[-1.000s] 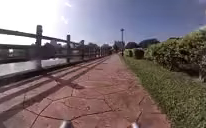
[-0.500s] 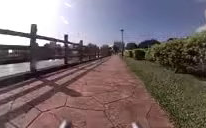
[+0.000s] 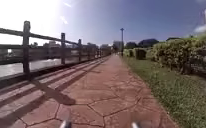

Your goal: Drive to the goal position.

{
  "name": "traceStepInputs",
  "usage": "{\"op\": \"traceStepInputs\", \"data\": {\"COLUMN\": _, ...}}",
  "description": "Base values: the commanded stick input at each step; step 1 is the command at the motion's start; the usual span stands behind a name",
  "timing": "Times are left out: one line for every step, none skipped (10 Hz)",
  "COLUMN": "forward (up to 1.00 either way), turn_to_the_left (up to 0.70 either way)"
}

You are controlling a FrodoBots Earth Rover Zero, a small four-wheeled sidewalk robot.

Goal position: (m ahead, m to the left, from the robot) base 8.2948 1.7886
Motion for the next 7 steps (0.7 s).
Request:
{"op": "traceStepInputs", "data": {"forward": 0.5, "turn_to_the_left": 0.0}}
{"op": "traceStepInputs", "data": {"forward": 0.5, "turn_to_the_left": 0.0}}
{"op": "traceStepInputs", "data": {"forward": 0.5, "turn_to_the_left": 0.0}}
{"op": "traceStepInputs", "data": {"forward": 0.5, "turn_to_the_left": 0.0}}
{"op": "traceStepInputs", "data": {"forward": 0.5, "turn_to_the_left": 0.0}}
{"op": "traceStepInputs", "data": {"forward": 0.5, "turn_to_the_left": 0.0}}
{"op": "traceStepInputs", "data": {"forward": 0.5, "turn_to_the_left": 0.0}}
